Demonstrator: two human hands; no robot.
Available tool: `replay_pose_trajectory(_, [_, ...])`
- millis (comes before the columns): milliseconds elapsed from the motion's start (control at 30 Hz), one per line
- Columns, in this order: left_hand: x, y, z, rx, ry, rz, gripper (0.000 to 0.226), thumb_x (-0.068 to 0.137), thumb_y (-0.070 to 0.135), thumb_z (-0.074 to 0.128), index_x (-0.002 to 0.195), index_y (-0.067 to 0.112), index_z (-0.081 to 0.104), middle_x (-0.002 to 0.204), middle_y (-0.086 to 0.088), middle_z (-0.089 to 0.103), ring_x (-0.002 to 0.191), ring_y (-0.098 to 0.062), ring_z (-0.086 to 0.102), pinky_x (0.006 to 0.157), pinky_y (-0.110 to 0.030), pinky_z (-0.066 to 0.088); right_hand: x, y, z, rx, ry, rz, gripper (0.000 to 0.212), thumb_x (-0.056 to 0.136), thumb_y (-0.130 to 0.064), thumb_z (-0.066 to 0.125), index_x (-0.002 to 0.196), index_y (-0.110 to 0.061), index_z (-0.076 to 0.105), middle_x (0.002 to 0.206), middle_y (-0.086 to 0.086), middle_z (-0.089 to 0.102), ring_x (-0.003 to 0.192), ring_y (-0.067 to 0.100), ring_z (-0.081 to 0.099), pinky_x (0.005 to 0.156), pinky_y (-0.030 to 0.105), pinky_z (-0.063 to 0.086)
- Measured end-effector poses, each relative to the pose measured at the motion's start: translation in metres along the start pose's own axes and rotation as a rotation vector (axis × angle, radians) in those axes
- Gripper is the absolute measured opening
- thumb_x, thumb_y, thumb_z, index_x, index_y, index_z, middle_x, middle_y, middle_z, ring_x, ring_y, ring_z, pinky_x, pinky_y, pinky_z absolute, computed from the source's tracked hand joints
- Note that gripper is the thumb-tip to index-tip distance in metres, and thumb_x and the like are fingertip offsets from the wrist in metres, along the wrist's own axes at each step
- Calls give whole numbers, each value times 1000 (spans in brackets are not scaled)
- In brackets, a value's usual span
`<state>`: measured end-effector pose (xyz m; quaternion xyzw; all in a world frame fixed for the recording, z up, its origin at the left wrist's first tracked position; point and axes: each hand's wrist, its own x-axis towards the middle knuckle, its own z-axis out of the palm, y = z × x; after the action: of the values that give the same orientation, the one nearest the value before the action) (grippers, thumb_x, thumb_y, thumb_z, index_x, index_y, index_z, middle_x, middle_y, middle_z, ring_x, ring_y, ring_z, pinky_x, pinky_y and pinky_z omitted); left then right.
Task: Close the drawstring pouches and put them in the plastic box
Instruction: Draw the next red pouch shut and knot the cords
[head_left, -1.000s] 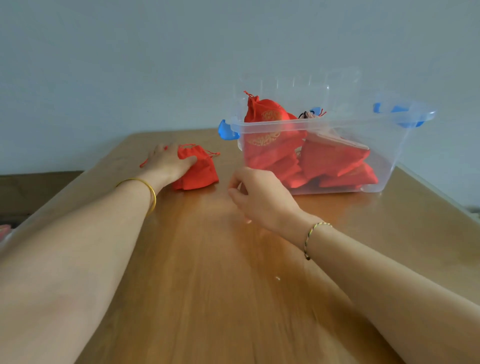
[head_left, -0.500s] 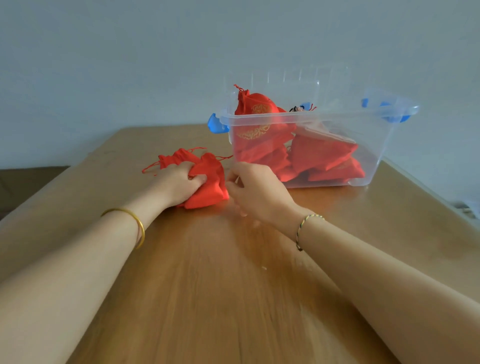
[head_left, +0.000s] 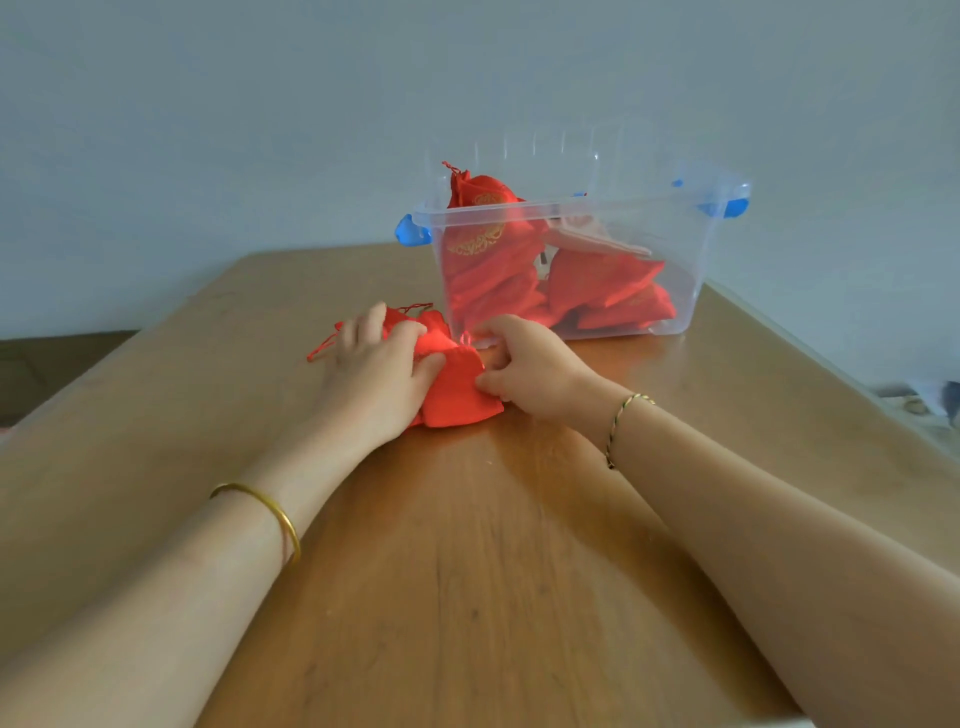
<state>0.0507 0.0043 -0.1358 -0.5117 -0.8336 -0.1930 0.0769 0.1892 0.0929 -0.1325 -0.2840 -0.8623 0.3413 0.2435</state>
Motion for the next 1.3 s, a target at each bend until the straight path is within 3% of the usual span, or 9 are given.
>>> replay_pose_trajectory(133, [0,10,-8,-74,47,105,31,91,34,52,111,12,61,143,-9,38,135,-27,27,107,-33,22,-7,0,-15,130,116,-139,56,73,9,61,125,-10,51,67,-4,50,66,12,49,69,27,44])
replay_pose_trajectory(233, [9,22,-16,-413,31,131,6,88,21,60,92,17,57,112,-3,57,106,-20,53,85,-23,34,-12,4,-31,215,196,-145,55,74,10,59,125,-11,51,70,-2,52,60,4,48,61,17,42])
replay_pose_trajectory(333, [12,40,-25,-615,-23,237,9,89,14,58,88,21,52,85,10,57,84,-9,56,83,-25,42,-20,8,-44,319,245,-29,53,80,7,51,129,-11,47,77,1,55,61,9,54,51,12,41])
replay_pose_trajectory(500, [1,51,-13,-691,-3,301,8,88,11,58,92,18,57,88,1,62,83,-16,59,78,-29,45,-24,5,-50,436,156,117,53,83,11,33,128,-11,50,97,8,56,57,18,56,43,25,42])
replay_pose_trajectory(667, [0,45,-8,-770,2,297,14,88,9,58,89,23,57,87,4,63,79,-6,57,74,-19,44,-24,8,-44,321,90,141,19,90,2,46,104,-2,59,79,13,60,58,22,56,47,28,40])
replay_pose_trajectory(800, [-2,38,-8,-811,4,248,17,88,9,58,94,25,58,93,6,66,82,1,59,75,-13,45,-25,9,-43,314,144,161,10,91,-10,53,83,-6,56,72,11,64,59,28,60,50,32,42])
replay_pose_trajectory(900, [-1,33,-8,-816,-5,205,19,89,13,57,103,25,61,102,7,65,99,-7,61,88,-23,46,-26,10,-44,355,187,167,11,92,-10,53,81,-8,55,67,5,64,46,18,61,44,29,42])
replay_pose_trajectory(1133, [1,26,-12,-693,25,143,7,87,19,61,90,23,66,90,9,67,86,-7,62,79,-22,47,-22,14,-44,296,310,104,7,88,-6,54,83,-6,59,68,11,65,45,21,57,48,36,47])
replay_pose_trajectory(1300, [4,18,-16,-658,21,103,8,87,17,61,84,21,68,84,11,66,82,-8,61,78,-26,47,-19,21,-45,-32,459,22,15,82,-7,54,80,-19,61,65,-10,59,51,17,61,62,33,51])
